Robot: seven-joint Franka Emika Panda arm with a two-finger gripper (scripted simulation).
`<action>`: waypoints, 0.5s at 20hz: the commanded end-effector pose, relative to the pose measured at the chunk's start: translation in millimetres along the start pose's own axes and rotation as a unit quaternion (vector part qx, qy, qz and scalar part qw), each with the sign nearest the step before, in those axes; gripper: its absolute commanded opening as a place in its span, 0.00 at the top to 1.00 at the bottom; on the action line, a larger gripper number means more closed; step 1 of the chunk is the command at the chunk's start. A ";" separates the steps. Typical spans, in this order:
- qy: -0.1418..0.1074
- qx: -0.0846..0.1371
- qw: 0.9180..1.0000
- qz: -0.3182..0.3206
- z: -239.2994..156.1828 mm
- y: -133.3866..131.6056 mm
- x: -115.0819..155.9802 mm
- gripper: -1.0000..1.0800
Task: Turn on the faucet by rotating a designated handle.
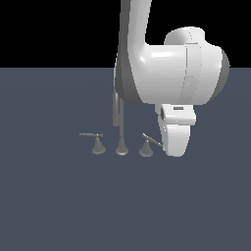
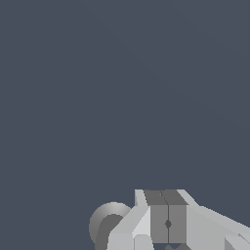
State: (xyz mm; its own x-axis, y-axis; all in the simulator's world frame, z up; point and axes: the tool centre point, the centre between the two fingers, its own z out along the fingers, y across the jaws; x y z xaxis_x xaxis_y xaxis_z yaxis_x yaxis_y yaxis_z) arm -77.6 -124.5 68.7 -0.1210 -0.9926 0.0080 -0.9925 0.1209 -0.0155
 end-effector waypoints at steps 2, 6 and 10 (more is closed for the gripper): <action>-0.003 -0.002 1.000 -0.012 0.5 7.5 -25.8 1.00; -0.004 -0.006 1.000 -0.015 2.2 19.8 -44.3 1.00; 0.001 0.001 1.000 -0.001 -1.9 13.0 -32.7 1.00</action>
State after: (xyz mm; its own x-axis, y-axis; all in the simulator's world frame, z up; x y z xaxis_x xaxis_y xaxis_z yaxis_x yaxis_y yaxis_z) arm -91.0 -98.8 68.8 -0.1324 -0.9911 0.0108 -0.9911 0.1323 -0.0124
